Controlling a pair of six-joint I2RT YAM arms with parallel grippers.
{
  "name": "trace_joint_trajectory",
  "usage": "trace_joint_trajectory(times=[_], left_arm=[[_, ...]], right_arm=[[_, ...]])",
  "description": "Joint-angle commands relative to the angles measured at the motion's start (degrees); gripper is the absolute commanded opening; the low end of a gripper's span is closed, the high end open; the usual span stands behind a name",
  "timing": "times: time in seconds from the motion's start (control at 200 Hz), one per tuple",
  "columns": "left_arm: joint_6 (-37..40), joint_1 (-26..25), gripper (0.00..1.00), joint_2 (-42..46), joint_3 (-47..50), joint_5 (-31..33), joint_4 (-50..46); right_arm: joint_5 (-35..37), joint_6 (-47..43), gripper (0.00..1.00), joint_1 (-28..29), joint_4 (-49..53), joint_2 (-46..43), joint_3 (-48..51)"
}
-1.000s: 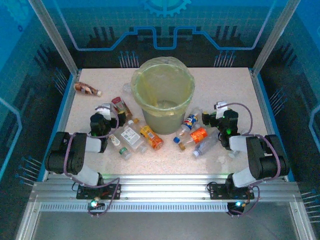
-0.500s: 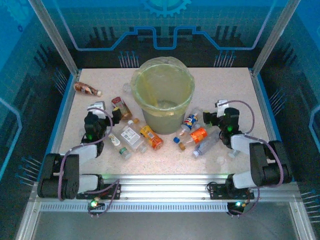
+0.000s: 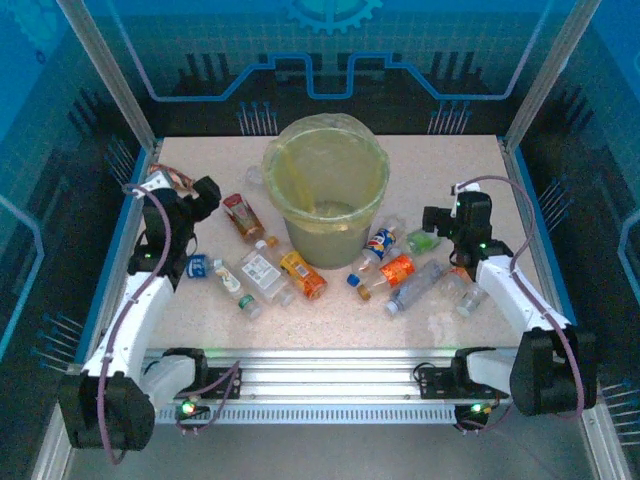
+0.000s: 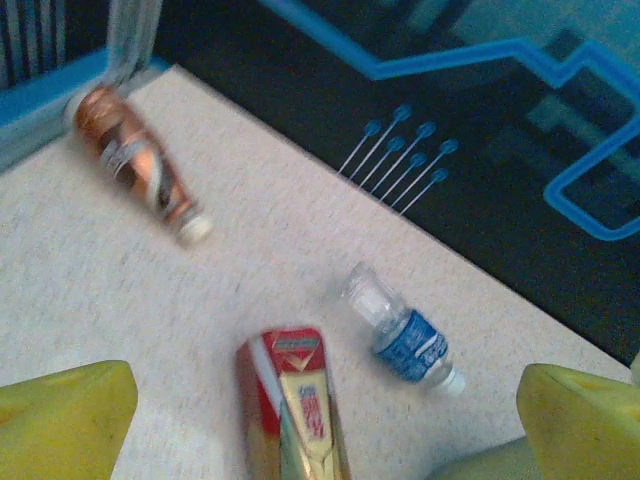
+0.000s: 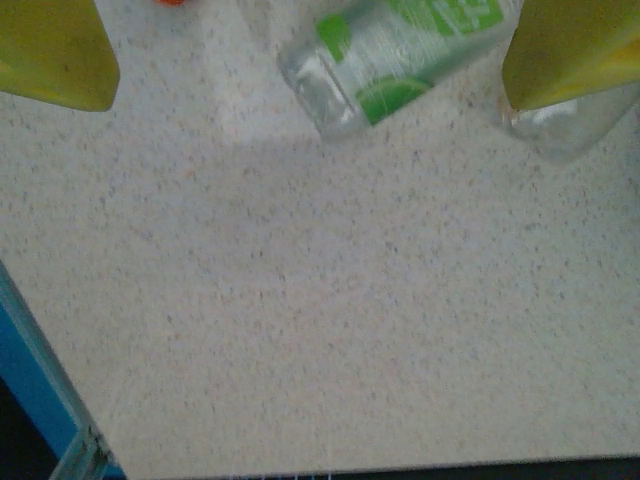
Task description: Put the plastic bottles in the bin
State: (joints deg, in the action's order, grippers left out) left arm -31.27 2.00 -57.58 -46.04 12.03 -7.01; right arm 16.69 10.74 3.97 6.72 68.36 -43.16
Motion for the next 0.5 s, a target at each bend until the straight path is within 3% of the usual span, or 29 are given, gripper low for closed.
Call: trace_joint_trajectory(times=[0.0, 0.23, 0.495], left_arm=[[-10.92, 0.55, 0.99, 1.93, -1.96, 1.51, -21.78], [-23.06, 2.85, 0.99, 7.19, 2.05, -0.94, -35.08], [-27.31, 13.25, 0.99, 6.81, 10.03, -11.84, -32.10]], right_arm=[[1.24, 2.77, 1.00, 0.34, 11.30, -1.12, -3.37], [1.99, 4.42, 1.00, 0.76, 19.01, 0.33, -8.90], [-0.69, 4.42, 1.00, 1.69, 22.03, -0.11, -10.12]])
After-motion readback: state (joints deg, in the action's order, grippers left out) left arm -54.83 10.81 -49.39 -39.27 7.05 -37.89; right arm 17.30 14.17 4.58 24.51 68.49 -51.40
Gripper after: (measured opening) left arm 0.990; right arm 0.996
